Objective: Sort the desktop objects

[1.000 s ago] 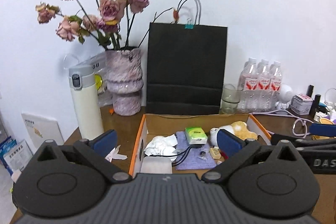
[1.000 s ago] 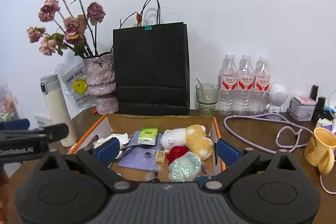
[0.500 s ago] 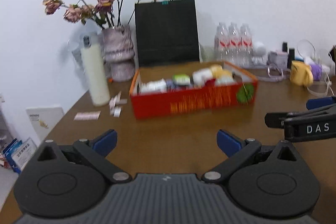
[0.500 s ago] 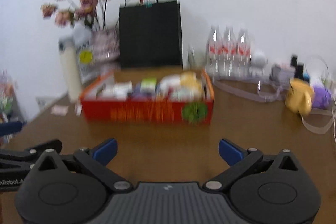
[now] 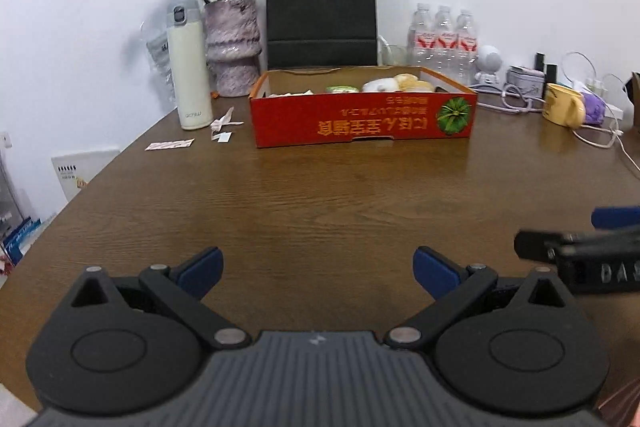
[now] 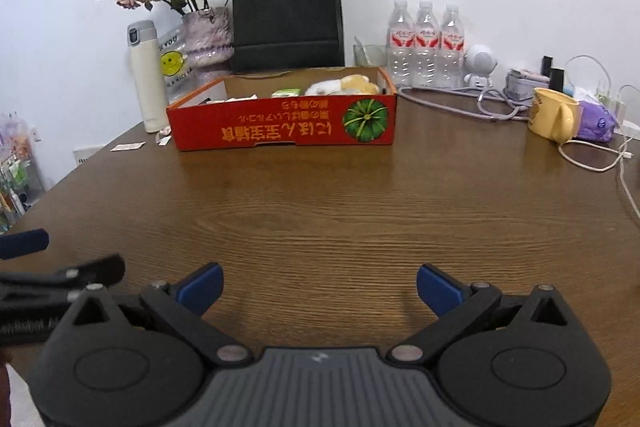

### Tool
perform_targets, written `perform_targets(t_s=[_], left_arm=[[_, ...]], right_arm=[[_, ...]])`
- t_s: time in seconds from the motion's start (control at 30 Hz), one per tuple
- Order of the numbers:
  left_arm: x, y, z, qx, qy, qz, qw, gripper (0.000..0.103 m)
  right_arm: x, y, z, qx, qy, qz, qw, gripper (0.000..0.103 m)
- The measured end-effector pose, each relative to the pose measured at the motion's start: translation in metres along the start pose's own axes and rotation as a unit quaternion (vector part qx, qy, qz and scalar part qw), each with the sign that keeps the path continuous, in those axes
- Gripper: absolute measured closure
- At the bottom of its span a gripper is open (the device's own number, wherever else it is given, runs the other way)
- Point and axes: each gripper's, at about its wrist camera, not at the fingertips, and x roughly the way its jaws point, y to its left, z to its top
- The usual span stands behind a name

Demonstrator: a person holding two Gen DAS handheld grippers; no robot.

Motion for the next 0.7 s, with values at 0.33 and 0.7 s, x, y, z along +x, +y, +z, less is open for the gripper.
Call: perform_targets(t_s=[0.33,0.7], left_arm=[[0.059,0.013,0.016,-0.001,0.048,-0.001,0.9989,0.000],[0.096,0.023,0.020,-0.026,0.074,0.002,0.9969,0.000]], right_arm=[[0.049,0.013,0.014,-0.010,0.027,-0.005,1.000,0.000],[0.087,0.017,0.025,-0.008,0.047,-0.028,0.998,0.000]])
